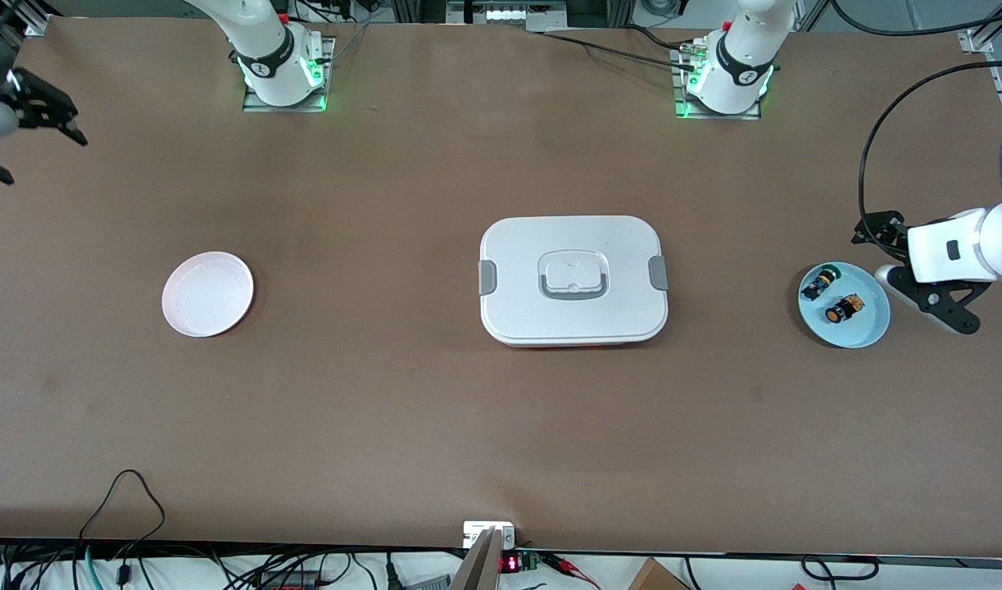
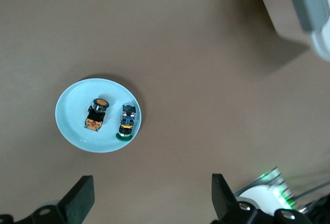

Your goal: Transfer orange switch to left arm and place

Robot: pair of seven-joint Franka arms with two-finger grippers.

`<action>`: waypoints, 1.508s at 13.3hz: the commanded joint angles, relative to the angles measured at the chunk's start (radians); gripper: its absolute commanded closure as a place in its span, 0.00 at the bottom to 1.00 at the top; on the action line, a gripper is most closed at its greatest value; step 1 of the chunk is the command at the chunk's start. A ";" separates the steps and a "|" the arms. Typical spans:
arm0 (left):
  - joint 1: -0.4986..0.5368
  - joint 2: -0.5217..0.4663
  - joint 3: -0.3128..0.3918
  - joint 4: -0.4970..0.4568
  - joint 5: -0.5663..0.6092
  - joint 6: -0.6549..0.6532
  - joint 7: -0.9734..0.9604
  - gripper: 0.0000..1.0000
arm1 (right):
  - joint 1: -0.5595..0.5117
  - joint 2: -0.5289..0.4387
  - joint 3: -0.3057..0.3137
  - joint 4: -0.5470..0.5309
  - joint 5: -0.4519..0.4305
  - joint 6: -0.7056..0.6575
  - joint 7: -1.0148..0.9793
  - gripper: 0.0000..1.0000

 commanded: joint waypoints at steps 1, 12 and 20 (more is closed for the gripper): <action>-0.020 -0.014 -0.001 0.094 0.000 -0.081 -0.186 0.00 | 0.004 -0.036 -0.006 -0.125 -0.025 0.147 0.023 0.00; -0.635 -0.387 0.721 -0.187 -0.260 0.244 -0.476 0.00 | -0.089 -0.028 0.129 -0.144 -0.006 0.157 0.401 0.00; -0.670 -0.415 0.735 -0.239 -0.255 0.274 -0.464 0.00 | -0.139 -0.022 0.181 -0.113 0.057 0.117 0.454 0.00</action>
